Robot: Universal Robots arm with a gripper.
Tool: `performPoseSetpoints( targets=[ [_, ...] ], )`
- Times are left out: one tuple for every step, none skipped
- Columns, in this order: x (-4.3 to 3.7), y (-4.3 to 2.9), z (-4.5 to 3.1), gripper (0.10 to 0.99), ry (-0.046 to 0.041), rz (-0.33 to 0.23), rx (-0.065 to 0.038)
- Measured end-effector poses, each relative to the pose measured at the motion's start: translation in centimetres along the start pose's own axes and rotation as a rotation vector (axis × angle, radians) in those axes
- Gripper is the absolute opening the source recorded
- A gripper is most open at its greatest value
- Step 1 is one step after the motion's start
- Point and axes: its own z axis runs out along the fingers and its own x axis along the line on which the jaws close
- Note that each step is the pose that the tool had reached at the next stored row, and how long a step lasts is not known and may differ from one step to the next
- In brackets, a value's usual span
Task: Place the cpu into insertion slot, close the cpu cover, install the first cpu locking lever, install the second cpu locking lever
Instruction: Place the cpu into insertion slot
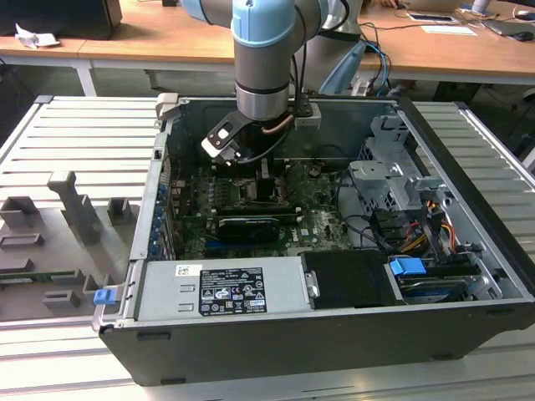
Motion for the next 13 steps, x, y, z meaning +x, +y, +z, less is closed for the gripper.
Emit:
performPoseSetpoints(
  targets=[
    [0.00, 0.00, 0.00, 0.541, 0.0000, 0.000, 0.000],
    [0.00, 0.00, 0.00, 0.541, -0.0001, 0.000, 0.000],
    [0.00, 0.00, 0.01, 0.541, -0.0002, 0.000, 0.000],
    [0.00, 0.00, 0.01, 0.553, -0.0003, 0.000, 0.000],
    [0.00, 0.00, 0.01, 0.616, -0.0004, 0.000, 0.000],
    [0.01, 0.00, 0.01, 0.616, -0.0005, 0.000, 0.000],
    [0.00, 0.00, 0.02, 0.616, -0.0004, 0.000, 0.000],
    [0.00, 0.00, 0.03, 0.616, -0.0005, 0.000, 0.000],
    [0.01, 0.00, 0.01, 0.616, -0.0003, 0.000, 0.000],
    [0.00, 0.01, -0.15, 0.616, -0.0004, 0.000, 0.000],
    [0.00, 0.02, -0.28, 0.616, -0.0004, 0.000, 0.000],
    [0.01, 0.02, -0.34, 0.616, -0.0004, 0.000, 0.000],
    [0.01, 0.03, -0.39, 0.616, -0.0004, 0.000, 0.000]
  ],
)
